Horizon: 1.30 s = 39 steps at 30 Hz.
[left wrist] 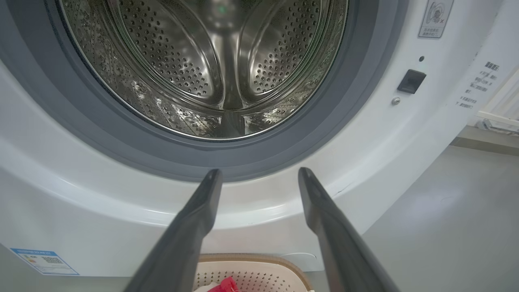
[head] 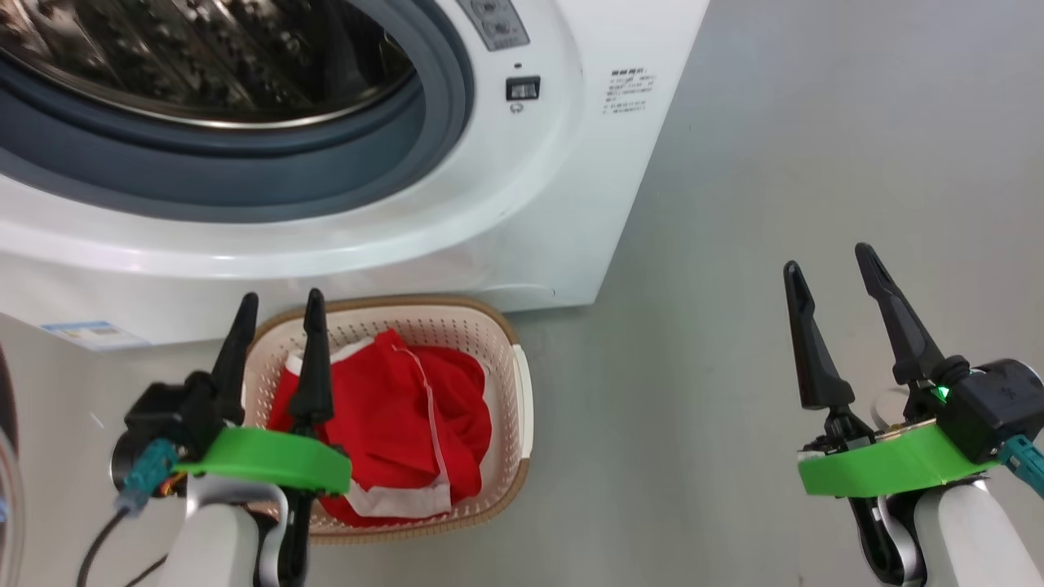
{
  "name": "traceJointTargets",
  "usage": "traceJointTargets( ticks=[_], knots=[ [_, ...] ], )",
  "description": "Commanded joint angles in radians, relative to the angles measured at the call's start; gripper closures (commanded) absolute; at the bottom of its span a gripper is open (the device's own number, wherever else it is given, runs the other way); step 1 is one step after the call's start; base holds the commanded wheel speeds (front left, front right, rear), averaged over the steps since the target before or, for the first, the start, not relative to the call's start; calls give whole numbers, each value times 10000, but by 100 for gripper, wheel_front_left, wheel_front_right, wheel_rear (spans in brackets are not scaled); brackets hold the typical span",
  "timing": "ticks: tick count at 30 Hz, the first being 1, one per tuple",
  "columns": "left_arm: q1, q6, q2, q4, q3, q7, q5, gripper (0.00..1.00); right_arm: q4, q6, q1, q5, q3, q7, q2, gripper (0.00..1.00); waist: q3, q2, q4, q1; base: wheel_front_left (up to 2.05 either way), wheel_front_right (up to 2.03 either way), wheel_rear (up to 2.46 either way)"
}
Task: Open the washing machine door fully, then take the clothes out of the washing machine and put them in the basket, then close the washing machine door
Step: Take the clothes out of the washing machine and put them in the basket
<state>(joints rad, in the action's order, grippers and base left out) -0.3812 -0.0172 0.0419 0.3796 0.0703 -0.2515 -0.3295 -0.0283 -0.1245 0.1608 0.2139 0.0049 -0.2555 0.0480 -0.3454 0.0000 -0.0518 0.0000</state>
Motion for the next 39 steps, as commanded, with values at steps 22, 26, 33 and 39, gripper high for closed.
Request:
traceJointTargets(
  ticks=[22, 26, 33, 39],
  knots=[
    [2598, 163, 314, -2646, -477, -78, 701, 0, 123, -62, -1508, -69, -397, -63, 22, 0, 2378, 0, 187, 0, 0, 0, 0],
    [3085, 247, 446, -2797, -487, 100, 720, 0, 138, -62, -1878, -31, -430, -63, 22, 0, 2833, 0, 210, 0, 0, 0, 0],
    [3684, 378, 541, -2986, -538, 222, 676, 0, 131, -62, -2316, -21, -436, -63, 22, 0, 3476, 0, 181, 0, 0, 0, 0],
    [3954, 504, 651, -3212, -559, 345, 708, 0, 237, -62, -2472, -72, -476, -63, 22, 0, 3607, 0, 147, 0, 0, 0, 0]
  ],
)
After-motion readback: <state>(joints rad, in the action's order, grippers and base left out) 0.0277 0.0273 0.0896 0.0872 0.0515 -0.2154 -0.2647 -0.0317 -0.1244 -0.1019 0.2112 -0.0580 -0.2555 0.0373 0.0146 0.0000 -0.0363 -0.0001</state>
